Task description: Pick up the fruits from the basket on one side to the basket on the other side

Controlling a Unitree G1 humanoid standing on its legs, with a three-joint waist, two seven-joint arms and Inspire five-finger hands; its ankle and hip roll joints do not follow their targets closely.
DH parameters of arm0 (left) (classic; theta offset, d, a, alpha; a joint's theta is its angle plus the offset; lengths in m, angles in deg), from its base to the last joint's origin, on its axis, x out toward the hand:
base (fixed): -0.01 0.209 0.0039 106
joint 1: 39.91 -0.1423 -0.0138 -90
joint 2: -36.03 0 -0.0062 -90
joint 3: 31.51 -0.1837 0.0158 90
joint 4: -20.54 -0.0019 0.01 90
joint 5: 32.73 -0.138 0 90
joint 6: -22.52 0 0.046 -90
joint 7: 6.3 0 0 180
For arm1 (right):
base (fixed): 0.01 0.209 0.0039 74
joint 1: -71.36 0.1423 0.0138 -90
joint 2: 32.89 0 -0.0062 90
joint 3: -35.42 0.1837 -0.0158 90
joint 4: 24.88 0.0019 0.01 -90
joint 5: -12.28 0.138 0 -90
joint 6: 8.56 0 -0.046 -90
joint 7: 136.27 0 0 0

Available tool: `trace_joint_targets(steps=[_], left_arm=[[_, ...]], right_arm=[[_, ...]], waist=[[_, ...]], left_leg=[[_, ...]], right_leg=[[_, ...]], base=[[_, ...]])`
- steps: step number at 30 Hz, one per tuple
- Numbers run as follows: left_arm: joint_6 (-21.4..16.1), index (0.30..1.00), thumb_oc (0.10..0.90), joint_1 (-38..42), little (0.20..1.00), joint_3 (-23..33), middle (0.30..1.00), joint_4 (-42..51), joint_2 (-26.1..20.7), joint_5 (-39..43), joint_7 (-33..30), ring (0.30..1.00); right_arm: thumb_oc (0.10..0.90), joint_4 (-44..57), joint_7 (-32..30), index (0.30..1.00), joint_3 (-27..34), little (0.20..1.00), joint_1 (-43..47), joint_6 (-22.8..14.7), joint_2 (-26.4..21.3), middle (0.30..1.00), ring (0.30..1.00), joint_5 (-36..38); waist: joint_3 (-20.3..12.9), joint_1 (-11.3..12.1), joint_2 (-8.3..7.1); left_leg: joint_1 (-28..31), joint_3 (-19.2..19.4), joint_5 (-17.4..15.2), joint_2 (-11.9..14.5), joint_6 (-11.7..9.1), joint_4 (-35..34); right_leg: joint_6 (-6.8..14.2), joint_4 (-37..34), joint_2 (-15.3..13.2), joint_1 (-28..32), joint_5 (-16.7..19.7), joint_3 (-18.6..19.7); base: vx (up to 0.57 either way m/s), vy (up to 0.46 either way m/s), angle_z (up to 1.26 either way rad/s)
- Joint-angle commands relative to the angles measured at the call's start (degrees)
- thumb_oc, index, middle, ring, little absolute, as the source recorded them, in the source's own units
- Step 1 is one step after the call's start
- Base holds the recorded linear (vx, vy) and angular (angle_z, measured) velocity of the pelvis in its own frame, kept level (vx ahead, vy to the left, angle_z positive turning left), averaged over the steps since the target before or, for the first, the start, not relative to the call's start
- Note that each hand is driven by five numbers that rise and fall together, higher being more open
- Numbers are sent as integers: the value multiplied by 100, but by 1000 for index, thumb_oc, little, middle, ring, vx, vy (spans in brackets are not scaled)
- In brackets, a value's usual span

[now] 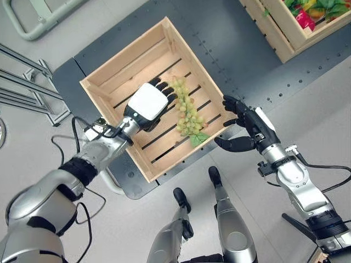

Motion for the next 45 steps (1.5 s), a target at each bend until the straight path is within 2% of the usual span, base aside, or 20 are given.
trace_joint_targets(steps=[1, 7, 11, 14, 16, 20, 28, 33, 38, 42, 45], left_arm=[[-100, 900, 800, 859, 900, 411, 900, -206, -404, -357, -986, 900], [-555, 900, 800, 1109, 900, 421, 900, -153, -510, -870, -1607, 900], [-848, 900, 800, 1203, 900, 344, 900, -111, -529, -1110, -1621, 900], [-1052, 900, 800, 1282, 900, 173, 900, 32, -580, -1061, -1118, 900], [-1220, 900, 800, 1295, 900, 13, 900, 116, -633, -809, -433, 900], [-1330, 900, 800, 1303, 900, -198, 900, 98, -705, -601, 63, 900], [-1578, 900, 800, 1521, 900, -400, 900, 25, -614, -354, 267, 900], [-1759, 900, 800, 1804, 900, -544, 900, -422, -224, -368, 495, 900], [-1864, 900, 800, 1995, 900, -696, 900, -673, 16, -426, 385, 900], [-1862, 900, 800, 2038, 900, -676, 900, -667, 104, -595, -172, 900], [-1924, 900, 800, 2002, 900, -663, 900, -592, 106, -752, -248, 900]], right_arm=[[800, -551, -356, 900, 80, 900, -435, 353, -376, 900, 900, -146], [800, -518, -487, 900, 144, 900, -573, 366, -257, 900, 900, -46], [800, -460, -487, 900, 158, 900, -573, 374, -207, 900, 900, -22], [800, -426, -512, 900, 143, 900, -567, 387, -175, 900, 900, 0], [800, -431, -558, 900, 159, 900, -551, 354, -165, 900, 900, 26], [800, -381, -603, 900, 191, 900, -504, 382, -209, 900, 900, 107], [800, -356, -628, 900, 185, 900, -421, 421, -256, 900, 900, 197], [800, -405, -763, 900, 74, 900, -227, 395, -185, 900, 900, 207], [800, -345, -879, 900, 0, 900, -106, 445, -157, 900, 900, 201], [800, -284, -937, 900, -67, 900, -113, 457, -119, 900, 900, 186], [800, -266, -896, 900, -66, 900, -185, 417, -99, 900, 900, 157]], waist=[[70, -151, -314], [70, -148, -455], [70, -146, -505], [70, -136, -517], [70, -123, -509], [70, -125, -494], [70, -154, -484], [70, -214, -614], [70, -263, -719], [70, -281, -776], [70, -283, -778]], left_leg=[[-573, -94, -332, 32, -162, 807], [-811, -72, -348, 52, -131, 896], [-941, -63, -369, 64, -125, 994], [-963, -56, -371, 71, -121, 992], [-980, -57, -368, 70, -116, 993], [-1038, -68, -361, 64, -118, 1019], [-1237, -51, -326, 79, -128, 1049], [-1540, 7, -273, 123, -140, 1084], [-1760, 86, -230, 149, -142, 1093], [-1913, 123, -220, 161, -144, 1120], [-1960, 107, -238, 159, -149, 1156]], right_leg=[[-199, 1035, 21, -256, -789, -253], [-155, 1070, 71, -504, -707, -233], [-143, 1115, 79, -613, -696, -239], [-130, 1099, 80, -637, -674, -251], [-123, 1091, 80, -647, -661, -271], [-115, 1089, 73, -689, -644, -247], [-129, 1129, 84, -881, -633, -227], [-137, 1157, 127, -1167, -572, -219], [-117, 1135, 159, -1392, -488, -195], [-110, 1110, 176, -1544, -441, -174], [-112, 1130, 178, -1580, -456, -179]], base=[[-29, -21, -10], [-5, -5, -1], [0, 0, 0], [0, 0, 0], [0, 0, 0], [0, 0, 0], [0, 0, 0], [-25, -16, 3], [-9, -9, 3], [5, -5, -2], [0, 0, 0]])
